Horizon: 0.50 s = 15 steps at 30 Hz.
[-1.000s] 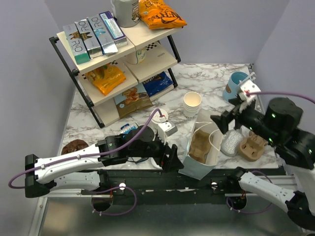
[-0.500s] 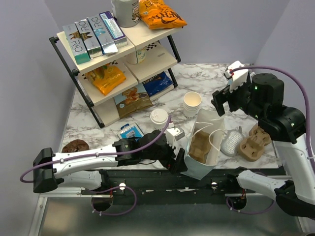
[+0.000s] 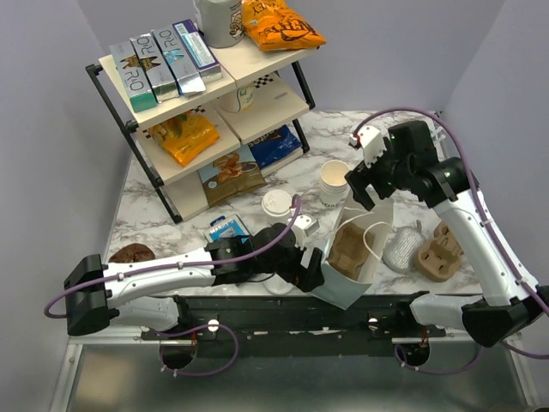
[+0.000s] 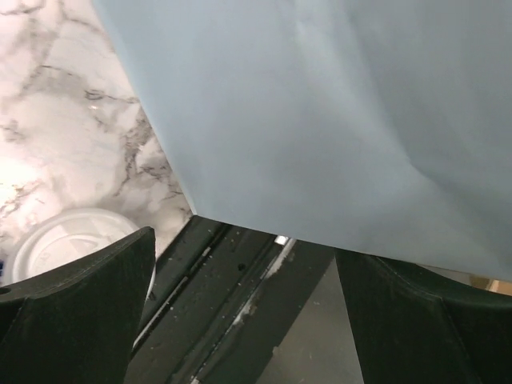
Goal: Pack the takeout coffee
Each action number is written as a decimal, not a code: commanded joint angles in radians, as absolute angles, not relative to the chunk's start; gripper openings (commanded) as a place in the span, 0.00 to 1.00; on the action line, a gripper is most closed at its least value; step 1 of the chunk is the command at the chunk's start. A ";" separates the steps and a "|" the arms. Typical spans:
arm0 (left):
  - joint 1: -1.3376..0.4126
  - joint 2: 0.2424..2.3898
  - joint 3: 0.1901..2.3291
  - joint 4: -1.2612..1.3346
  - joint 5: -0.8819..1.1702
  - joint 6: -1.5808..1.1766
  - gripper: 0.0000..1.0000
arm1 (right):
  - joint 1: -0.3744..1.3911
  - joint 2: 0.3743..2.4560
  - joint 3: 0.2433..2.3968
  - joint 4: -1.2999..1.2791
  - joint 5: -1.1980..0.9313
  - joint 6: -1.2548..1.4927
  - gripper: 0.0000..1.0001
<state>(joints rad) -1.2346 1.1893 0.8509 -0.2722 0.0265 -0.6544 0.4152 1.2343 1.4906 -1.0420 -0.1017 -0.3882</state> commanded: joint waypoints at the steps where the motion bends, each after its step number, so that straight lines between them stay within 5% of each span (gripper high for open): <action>1: -1.169 1.181 0.859 -0.258 -0.009 -0.658 0.99 | 0.400 1.255 1.450 -1.092 -0.207 -0.437 0.96; 6: -1.068 1.160 0.867 -0.212 0.038 -0.631 0.99 | 0.394 1.247 1.359 -1.072 -0.152 -0.348 0.80; 10: -0.993 1.155 0.910 -0.225 0.067 -0.601 0.99 | 0.380 1.213 1.301 -1.049 -0.086 -0.206 0.32; 15: -0.982 1.091 0.922 -0.250 0.063 -0.584 0.99 | 0.374 1.143 1.298 -1.063 -0.080 -0.124 0.26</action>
<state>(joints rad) -0.9874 1.1656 0.8795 -0.2630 0.0425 -0.6136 0.3771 1.2064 1.2972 -1.0405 -0.0963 -0.2344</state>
